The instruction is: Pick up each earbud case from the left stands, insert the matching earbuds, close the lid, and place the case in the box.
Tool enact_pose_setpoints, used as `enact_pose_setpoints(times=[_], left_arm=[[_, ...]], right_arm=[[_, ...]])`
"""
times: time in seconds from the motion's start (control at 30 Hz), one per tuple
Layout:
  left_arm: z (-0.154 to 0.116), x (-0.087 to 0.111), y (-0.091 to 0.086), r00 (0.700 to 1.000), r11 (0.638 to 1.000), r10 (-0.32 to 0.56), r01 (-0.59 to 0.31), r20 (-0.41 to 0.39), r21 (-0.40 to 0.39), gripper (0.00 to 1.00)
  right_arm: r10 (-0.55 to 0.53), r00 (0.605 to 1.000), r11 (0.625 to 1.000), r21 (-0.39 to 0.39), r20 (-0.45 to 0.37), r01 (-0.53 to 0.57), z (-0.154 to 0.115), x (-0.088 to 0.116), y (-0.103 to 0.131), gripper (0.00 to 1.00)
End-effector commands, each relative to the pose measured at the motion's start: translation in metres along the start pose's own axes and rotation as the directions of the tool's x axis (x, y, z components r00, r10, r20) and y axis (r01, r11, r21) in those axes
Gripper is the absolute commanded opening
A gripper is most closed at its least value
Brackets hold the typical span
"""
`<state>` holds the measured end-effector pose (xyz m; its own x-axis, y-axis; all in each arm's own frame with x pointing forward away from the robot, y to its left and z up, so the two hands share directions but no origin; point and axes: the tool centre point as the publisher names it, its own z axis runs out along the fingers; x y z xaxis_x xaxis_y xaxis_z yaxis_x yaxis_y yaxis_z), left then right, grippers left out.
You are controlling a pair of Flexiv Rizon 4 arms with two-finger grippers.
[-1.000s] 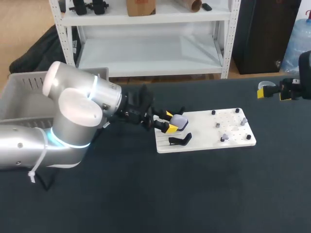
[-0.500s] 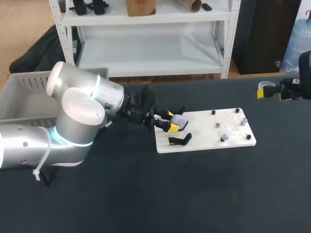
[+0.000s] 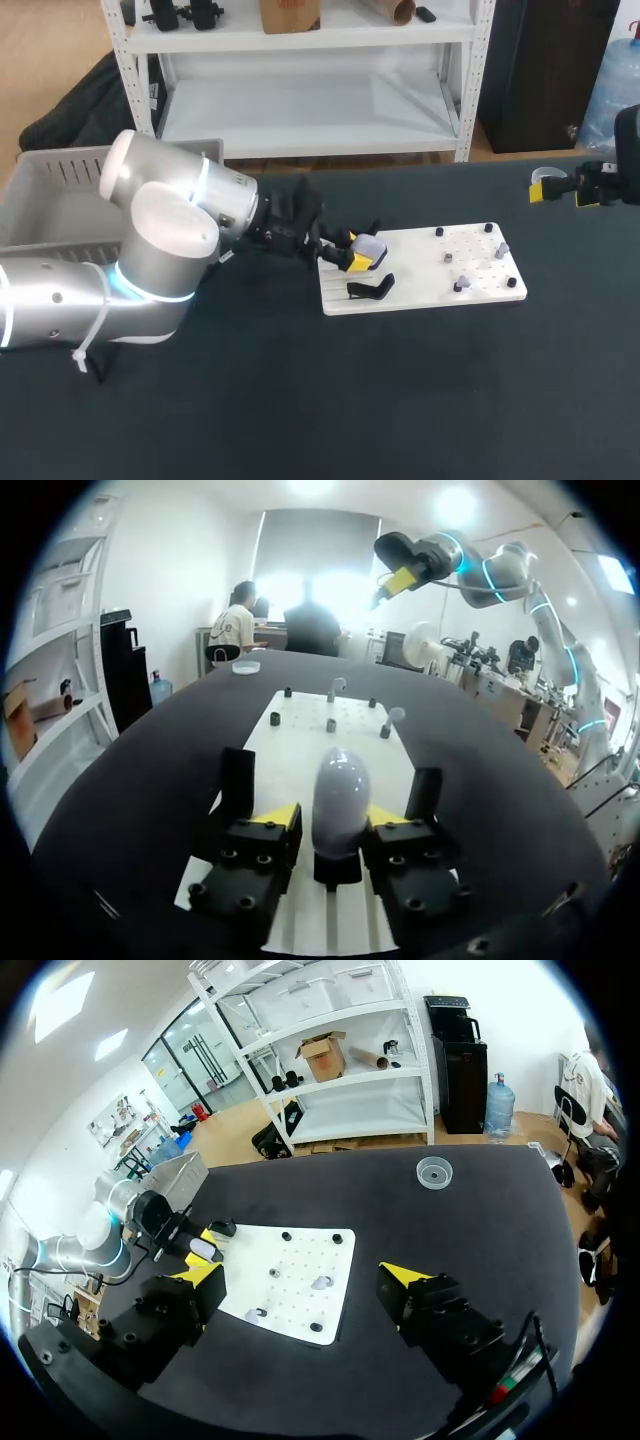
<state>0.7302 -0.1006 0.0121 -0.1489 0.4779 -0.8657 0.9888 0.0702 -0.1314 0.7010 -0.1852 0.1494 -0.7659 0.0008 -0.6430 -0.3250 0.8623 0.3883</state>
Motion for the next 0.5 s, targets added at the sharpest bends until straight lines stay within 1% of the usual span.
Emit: enact_pose_setpoints(times=[0.03,0.17,0.2,0.23,0.3,0.33,0.5], left_arm=[[0.0012,0.0005,0.0034,1.000,1.000,0.003,-0.003,0.001,0.005,0.29],[0.0008,0.0008,0.0023,1.000,1.000,0.004,-0.004,0.002,0.009,0.24],[0.0007,0.0007,0.0020,1.000,1.000,0.005,-0.005,0.003,0.010,0.20],[0.0006,0.0006,0.0017,1.000,1.000,0.006,-0.006,0.004,0.011,0.12],[0.0002,0.0002,0.0011,1.000,1.000,0.008,-0.008,0.008,0.014,0.02],[0.0002,0.0000,0.0008,1.000,1.000,0.008,-0.008,0.009,0.016,0.00],[-0.0049,-0.0055,-0.0028,0.999,1.000,0.015,-0.015,0.029,0.027,0.00]], right_arm=[[-0.001,1.000,1.000,-0.001,-0.001,0.001,0.0004,-0.0002,-0.0006,1.00],[-0.001,1.000,1.000,-0.001,-0.001,0.001,0.0004,-0.0002,-0.0006,1.00],[-0.001,1.000,1.000,-0.001,-0.001,0.001,0.0004,-0.0002,-0.0006,1.00],[-0.001,1.000,1.000,-0.001,-0.001,0.001,0.0004,-0.0002,-0.0006,1.00],[-0.001,1.000,1.000,-0.001,-0.001,0.001,0.0004,-0.0002,-0.0006,1.00],[-0.001,1.000,1.000,-0.001,-0.001,0.001,0.0004,-0.0002,-0.0006,1.00],[-0.001,1.000,1.000,-0.001,-0.001,0.001,0.0004,-0.0002,-0.0006,1.00]])
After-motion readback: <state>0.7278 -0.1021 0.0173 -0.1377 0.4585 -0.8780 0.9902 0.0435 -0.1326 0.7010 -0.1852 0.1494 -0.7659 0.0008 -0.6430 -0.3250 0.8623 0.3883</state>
